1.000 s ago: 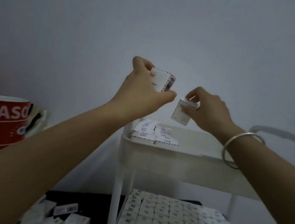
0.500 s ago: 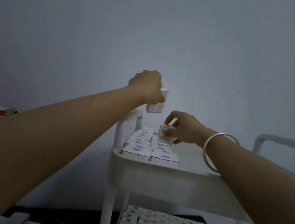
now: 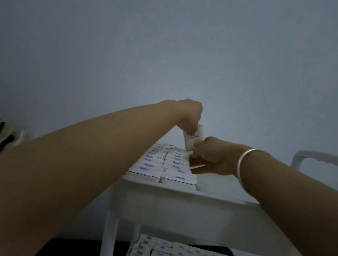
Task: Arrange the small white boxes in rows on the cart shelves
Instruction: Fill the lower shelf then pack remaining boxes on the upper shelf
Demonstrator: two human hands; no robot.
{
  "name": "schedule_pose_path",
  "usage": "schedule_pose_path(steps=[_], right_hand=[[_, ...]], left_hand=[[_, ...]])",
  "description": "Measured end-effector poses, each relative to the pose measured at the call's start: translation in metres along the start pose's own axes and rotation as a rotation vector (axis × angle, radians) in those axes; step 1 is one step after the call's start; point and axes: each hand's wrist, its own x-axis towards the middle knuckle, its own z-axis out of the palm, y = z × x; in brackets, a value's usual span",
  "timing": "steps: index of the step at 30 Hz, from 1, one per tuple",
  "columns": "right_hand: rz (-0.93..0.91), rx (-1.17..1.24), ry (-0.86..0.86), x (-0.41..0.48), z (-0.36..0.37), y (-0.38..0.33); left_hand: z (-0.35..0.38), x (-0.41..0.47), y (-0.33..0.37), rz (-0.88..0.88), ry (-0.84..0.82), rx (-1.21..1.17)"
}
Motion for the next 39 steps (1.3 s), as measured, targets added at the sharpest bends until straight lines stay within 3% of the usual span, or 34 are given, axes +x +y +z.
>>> schedule_pose_path(steps=[9,19,24,34,36,39], right_hand=[[0.038,-0.001,0.002,0.005,-0.005,0.005],[0.068,-0.374,-0.039,0.000,0.003,0.003],[0.061,-0.491,-0.065,-0.005,0.006,0.005],[0.067,-0.772,-0.040,-0.002,0.007,0.007],[0.029,-0.893,0.047,-0.005,0.009,0.003],[-0.189,-1.006,0.259,-0.015,0.009,-0.005]], left_hand=[[0.004,-0.003,-0.009,-0.007,-0.242,-0.016],[0.014,-0.009,0.001,0.018,-0.311,0.164],[0.014,-0.010,0.001,-0.073,-0.453,0.243],[0.022,-0.031,0.015,-0.066,-0.396,0.308],[0.014,-0.046,0.014,-0.046,-0.324,0.241],[-0.006,-0.076,0.012,-0.003,-0.170,0.071]])
